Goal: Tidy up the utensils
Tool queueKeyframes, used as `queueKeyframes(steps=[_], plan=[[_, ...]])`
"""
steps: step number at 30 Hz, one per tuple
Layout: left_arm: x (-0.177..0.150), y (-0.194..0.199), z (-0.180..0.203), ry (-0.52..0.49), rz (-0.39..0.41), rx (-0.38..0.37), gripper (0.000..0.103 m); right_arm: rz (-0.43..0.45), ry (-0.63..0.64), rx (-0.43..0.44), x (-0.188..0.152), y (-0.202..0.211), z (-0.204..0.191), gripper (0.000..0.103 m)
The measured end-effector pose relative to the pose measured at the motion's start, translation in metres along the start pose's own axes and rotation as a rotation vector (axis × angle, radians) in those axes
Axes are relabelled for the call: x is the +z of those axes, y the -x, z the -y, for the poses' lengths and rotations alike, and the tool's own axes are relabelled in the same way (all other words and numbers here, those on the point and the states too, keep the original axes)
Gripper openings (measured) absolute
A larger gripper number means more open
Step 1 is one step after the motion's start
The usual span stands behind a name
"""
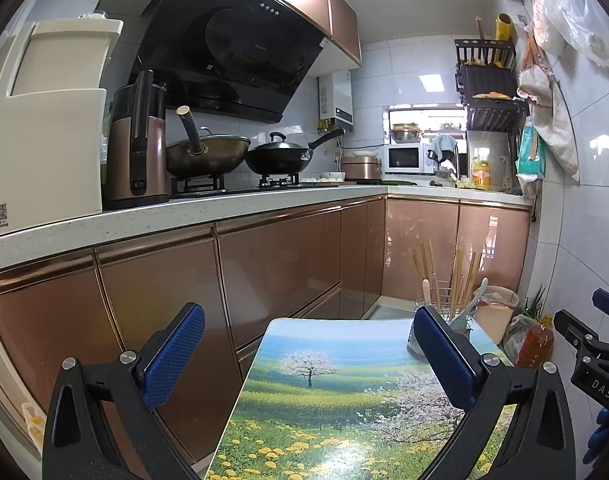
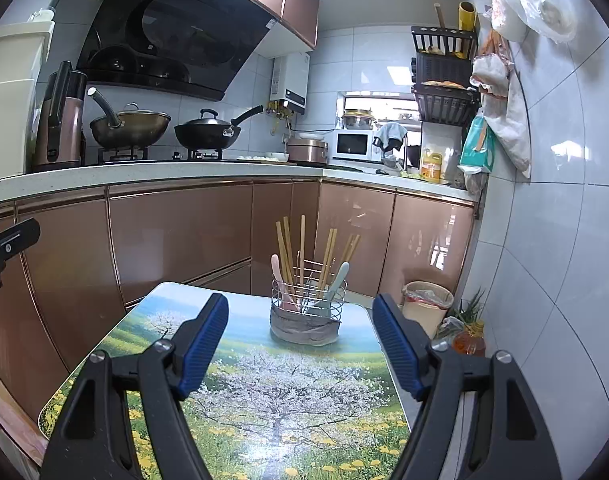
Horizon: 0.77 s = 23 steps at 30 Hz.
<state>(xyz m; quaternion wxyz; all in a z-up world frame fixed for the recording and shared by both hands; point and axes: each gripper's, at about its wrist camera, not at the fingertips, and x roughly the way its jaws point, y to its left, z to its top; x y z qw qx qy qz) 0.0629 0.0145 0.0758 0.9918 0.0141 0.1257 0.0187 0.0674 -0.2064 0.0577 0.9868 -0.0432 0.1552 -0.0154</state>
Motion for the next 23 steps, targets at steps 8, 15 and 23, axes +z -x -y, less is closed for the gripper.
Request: queueKeyframes(steps=[8, 15, 23], plan=[[-0.0003, 0.0009, -0.0036, -0.001, -0.001, -0.002, 0.103, 0.001, -0.001, -0.003, 0.0007, 0.0022, -0.0003, 0.073], [0.0004, 0.0008, -0.0038, -0.002, -0.004, -0.008, 0.103, 0.0, -0.001, -0.005, 0.0011, 0.003, 0.0007, 0.073], [-0.0013, 0.0016, -0.0039, 0.001, -0.008, -0.008, 0.103, -0.005, -0.002, -0.01, -0.0002, 0.0042, 0.0048, 0.073]])
